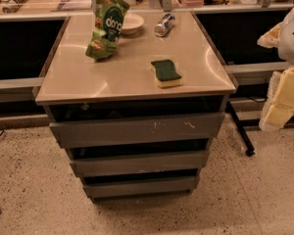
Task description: Open top drawer
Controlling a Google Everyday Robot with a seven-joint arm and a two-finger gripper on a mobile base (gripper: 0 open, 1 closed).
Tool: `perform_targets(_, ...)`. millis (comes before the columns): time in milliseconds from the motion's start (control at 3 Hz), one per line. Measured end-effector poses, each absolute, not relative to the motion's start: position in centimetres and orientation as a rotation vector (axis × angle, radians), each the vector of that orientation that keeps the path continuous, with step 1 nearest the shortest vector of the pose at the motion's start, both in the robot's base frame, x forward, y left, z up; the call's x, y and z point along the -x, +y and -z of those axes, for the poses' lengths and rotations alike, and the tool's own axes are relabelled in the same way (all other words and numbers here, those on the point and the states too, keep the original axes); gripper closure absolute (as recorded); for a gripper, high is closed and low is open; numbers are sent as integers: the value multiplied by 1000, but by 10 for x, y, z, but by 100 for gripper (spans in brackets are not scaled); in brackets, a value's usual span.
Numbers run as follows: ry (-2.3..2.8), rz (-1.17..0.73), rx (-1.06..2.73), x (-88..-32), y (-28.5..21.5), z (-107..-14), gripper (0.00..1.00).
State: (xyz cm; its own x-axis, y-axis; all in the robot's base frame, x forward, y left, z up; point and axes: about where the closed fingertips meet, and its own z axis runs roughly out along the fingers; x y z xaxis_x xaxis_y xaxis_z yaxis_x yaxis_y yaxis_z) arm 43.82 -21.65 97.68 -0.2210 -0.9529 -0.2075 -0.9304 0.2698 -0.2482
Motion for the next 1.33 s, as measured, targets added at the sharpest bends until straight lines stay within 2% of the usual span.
perform_targets(667, 2186, 85, 1729, -446, -210, -957, 0)
perform_targets(1333, 2145, 107, 1829, -469, -197, -885, 0)
